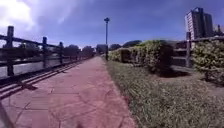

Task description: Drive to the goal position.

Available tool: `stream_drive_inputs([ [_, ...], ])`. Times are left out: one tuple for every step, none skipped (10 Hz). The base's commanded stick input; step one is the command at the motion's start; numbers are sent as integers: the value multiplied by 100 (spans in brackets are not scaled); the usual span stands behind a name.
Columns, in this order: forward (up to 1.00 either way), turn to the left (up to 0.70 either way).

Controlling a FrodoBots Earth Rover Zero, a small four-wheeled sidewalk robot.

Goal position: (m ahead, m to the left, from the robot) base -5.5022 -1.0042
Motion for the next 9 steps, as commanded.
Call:
stream_drive_inputs([
  [70, 35],
  [70, 35],
  [70, 35],
  [70, 35],
  [70, 35],
  [70, 35],
  [70, 35],
  [70, 35],
  [70, 6],
])
